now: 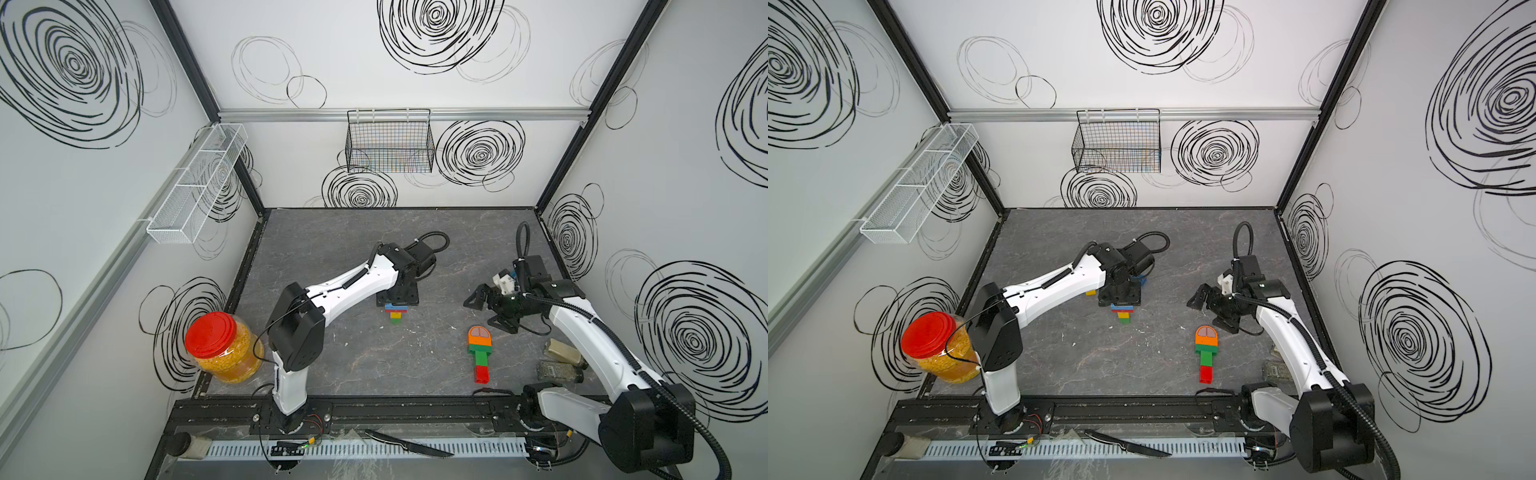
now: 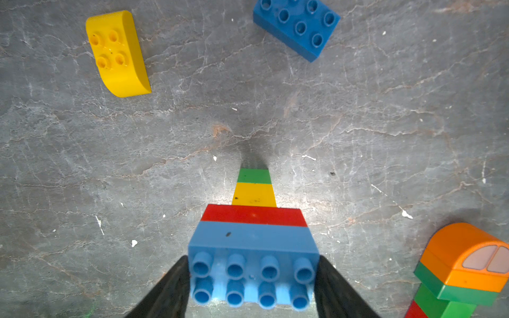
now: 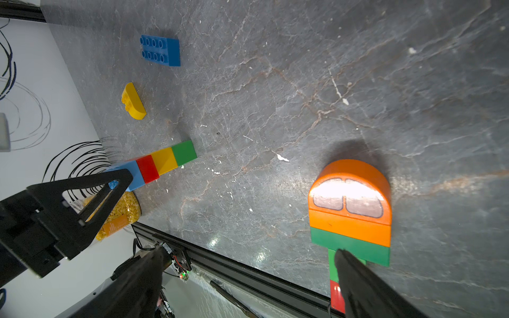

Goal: Assemble an ice cream with lego
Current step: Assemble the lego brick with the lego brick.

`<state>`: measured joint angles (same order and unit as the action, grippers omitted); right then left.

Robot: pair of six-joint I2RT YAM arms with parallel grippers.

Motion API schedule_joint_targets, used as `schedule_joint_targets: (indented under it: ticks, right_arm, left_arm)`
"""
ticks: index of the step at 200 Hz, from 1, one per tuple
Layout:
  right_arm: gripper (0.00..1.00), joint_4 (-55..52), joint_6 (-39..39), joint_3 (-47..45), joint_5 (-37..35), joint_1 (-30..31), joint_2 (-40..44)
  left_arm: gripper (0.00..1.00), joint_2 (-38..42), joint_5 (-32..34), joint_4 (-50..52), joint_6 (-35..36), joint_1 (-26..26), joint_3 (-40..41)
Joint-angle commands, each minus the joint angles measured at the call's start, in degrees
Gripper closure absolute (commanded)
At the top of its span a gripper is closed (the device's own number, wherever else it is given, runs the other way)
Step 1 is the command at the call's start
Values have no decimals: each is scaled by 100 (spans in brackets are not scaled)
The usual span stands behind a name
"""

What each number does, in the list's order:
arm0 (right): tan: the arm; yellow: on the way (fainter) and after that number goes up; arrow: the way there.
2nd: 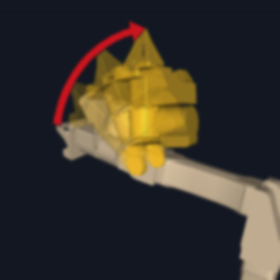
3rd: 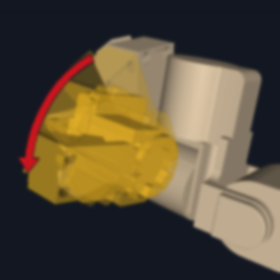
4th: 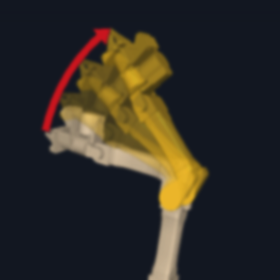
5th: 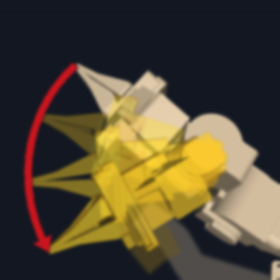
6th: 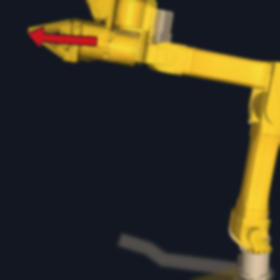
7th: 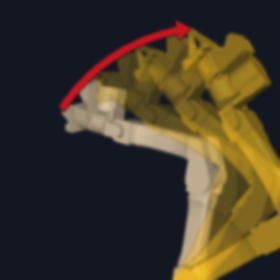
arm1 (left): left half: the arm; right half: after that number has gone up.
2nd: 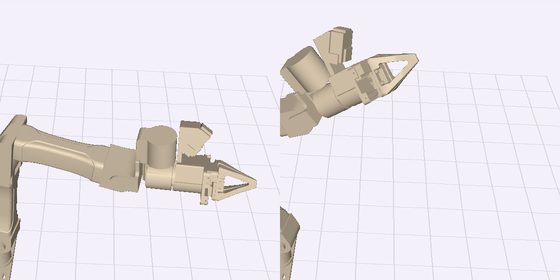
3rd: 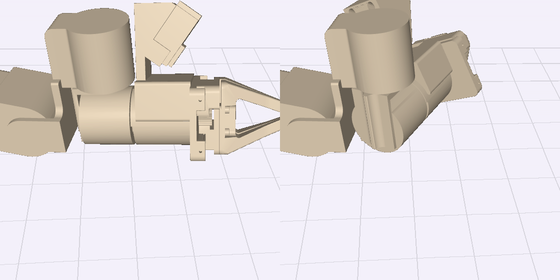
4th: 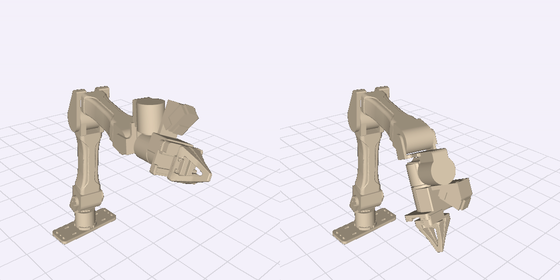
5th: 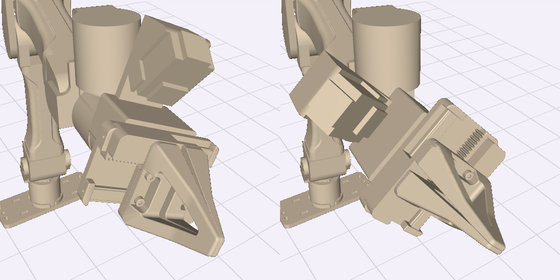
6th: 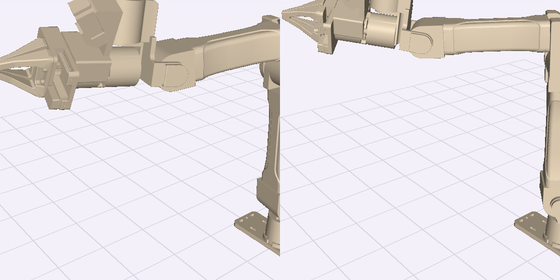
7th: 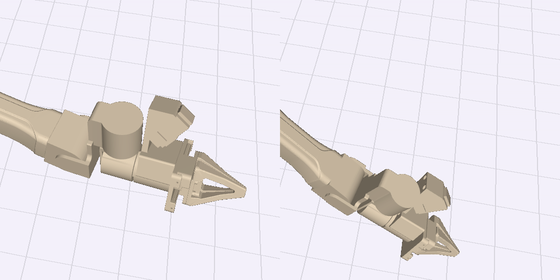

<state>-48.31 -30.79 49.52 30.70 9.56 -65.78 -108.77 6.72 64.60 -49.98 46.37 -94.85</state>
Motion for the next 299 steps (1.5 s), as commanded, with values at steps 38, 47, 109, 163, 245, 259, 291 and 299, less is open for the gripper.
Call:
schedule_joint_targets:
  ticks: [38,47,109,163,245,259,291,299]
  right_arm:
    - [0,-165,11,149,-77,-8,-4]
    - [0,-161,11,146,-76,-7,-5]
    - [0,-152,11,123,-73,-7,4]
    - [0,0,90,331,-261,249,-163]
    - [0,239,677,2276,-1543,1457,-2044]
    - [0,289,840,2713,-1690,1609,-2486]
    - [0,50,1250,3967,-2304,2025,-3672]
    - [0,-63,1367,4300,-2456,2146,-3973]
  left_arm:
    - [27,-163,29,377,-86,-21,-166]
    - [26,-137,15,368,-89,-16,-174]
    - [19,-126,75,422,-89,-5,-390]
    - [3,45,164,615,-98,74,-851]
    - [1,1749,45,-485,44,-501,32]
    - [1,2224,-161,-986,132,-807,643]
    - [1,3027,-702,-1682,489,-1560,1836]
    - [1,3140,-770,-1707,589,-1738,2008]
